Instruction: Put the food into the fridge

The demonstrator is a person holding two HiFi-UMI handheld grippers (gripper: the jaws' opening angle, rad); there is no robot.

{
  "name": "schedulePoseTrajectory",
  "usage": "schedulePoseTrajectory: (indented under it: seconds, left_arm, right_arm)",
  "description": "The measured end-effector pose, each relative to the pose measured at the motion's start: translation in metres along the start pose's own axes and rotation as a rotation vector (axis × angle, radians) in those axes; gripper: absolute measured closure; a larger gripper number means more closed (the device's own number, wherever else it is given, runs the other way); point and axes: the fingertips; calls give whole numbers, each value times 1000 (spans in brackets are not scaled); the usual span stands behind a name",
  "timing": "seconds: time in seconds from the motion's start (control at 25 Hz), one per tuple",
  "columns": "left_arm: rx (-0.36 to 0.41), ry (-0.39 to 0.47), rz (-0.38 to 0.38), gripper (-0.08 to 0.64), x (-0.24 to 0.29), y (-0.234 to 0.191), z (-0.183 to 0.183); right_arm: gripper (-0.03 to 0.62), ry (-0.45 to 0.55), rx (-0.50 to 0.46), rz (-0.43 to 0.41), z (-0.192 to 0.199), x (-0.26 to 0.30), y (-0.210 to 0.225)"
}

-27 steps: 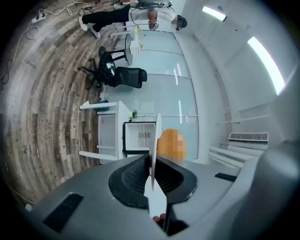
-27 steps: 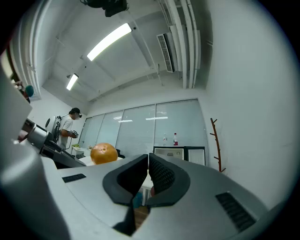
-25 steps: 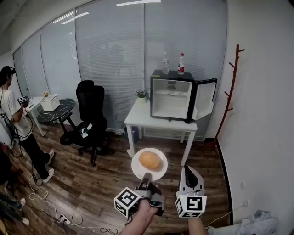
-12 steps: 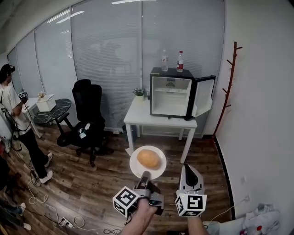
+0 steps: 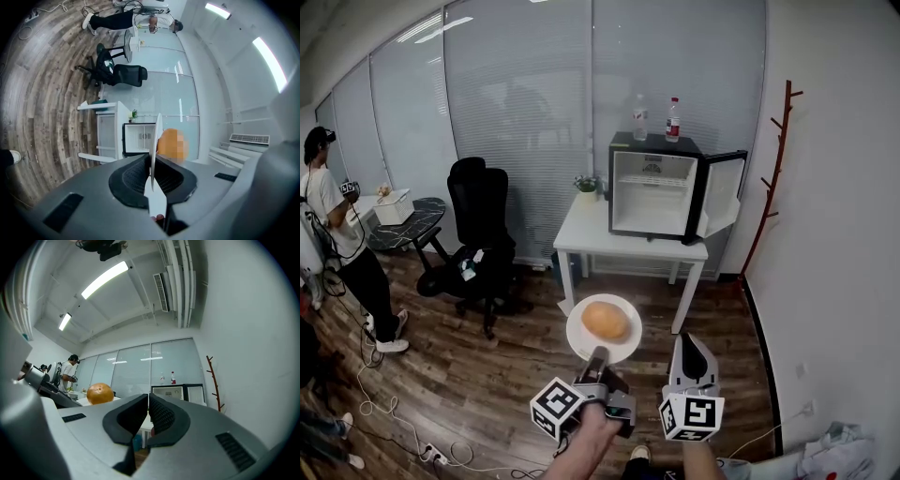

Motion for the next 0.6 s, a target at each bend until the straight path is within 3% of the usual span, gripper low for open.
schedulePoseTrajectory:
  seconds: [0.6]
  left_arm:
    - [34, 44, 25, 517, 155, 20, -4]
  right_arm:
    - [565, 11, 17, -45, -8, 124, 103]
Point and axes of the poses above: the fingertips, and each gripper's own axes: x forward along the fingers, y to its right, z out of its underside, and after that the axes turned 13 degrees about -y, right-handed
